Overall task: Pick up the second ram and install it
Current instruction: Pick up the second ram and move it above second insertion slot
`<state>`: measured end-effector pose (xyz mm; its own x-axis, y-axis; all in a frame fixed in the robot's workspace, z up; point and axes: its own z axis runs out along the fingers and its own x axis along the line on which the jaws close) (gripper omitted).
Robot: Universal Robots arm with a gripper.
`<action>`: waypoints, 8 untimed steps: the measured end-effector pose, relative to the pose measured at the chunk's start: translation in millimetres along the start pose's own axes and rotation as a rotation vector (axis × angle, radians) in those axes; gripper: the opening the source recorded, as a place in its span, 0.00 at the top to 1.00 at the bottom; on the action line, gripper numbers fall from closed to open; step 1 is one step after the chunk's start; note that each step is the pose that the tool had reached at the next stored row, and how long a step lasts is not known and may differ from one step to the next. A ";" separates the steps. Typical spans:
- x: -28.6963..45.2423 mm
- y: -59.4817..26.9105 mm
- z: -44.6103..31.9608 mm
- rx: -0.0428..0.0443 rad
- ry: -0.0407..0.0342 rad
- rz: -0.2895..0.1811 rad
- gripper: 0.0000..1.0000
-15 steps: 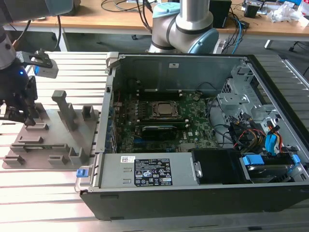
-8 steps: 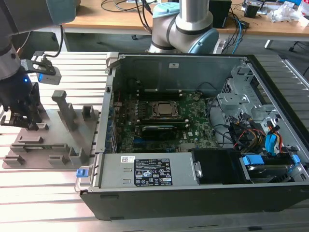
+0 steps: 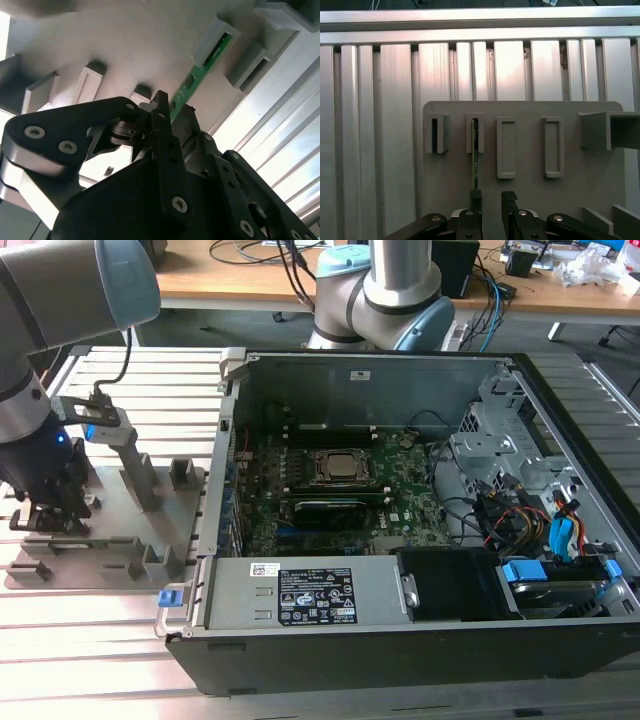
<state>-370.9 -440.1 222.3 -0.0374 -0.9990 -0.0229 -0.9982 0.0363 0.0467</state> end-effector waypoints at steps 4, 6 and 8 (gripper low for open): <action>10.0 -0.8 11.6 -0.0002 0.0003 -0.005 0.70; 10.2 -1.2 18.6 -0.0002 -0.0003 -0.006 0.70; 10.4 -1.4 24.1 -0.0005 -0.0020 -0.007 0.70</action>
<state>-371.0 -450.0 197.9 -0.0309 -0.9992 -0.0252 -0.9985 0.0297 0.0470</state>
